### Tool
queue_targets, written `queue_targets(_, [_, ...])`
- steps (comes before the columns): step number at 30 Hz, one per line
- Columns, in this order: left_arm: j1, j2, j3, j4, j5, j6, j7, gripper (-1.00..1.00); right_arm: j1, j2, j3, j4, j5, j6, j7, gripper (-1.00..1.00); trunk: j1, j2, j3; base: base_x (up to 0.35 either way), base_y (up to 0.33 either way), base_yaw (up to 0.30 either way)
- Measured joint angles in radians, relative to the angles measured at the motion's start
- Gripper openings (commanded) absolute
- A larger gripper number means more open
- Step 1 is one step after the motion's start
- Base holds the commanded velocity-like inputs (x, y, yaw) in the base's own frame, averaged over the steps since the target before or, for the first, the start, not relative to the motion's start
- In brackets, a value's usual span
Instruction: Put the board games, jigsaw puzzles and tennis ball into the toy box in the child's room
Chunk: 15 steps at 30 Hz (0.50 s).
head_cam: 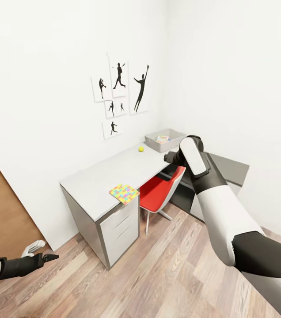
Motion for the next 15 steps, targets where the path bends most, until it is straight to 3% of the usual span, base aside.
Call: queue_targets(15, [0.000,-0.007,0.000,0.001,0.000,-0.001,0.002,1.00,0.057,-0.001,-0.001,0.098,-0.007,0.011,0.011,1.00,0.000,0.000,0.000,-0.016,0.009,0.000])
